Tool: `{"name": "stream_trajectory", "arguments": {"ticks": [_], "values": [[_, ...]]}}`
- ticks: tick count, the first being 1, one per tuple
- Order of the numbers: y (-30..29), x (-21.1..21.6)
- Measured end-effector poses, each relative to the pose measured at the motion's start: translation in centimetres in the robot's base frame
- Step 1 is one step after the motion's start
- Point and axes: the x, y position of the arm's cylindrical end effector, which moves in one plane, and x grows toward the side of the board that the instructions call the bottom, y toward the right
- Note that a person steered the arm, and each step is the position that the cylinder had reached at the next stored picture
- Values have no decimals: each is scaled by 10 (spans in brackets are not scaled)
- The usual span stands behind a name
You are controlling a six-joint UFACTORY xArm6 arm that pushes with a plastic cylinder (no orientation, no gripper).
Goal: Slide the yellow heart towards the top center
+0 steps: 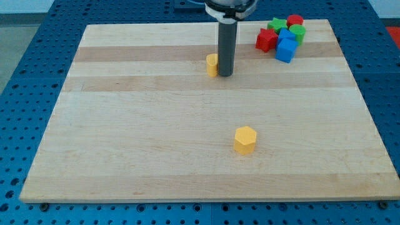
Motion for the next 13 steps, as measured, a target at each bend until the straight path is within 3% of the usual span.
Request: {"name": "stream_trajectory", "arguments": {"ticks": [1, 4, 13], "values": [[-2, -14], [-31, 13], [-67, -62]]}}
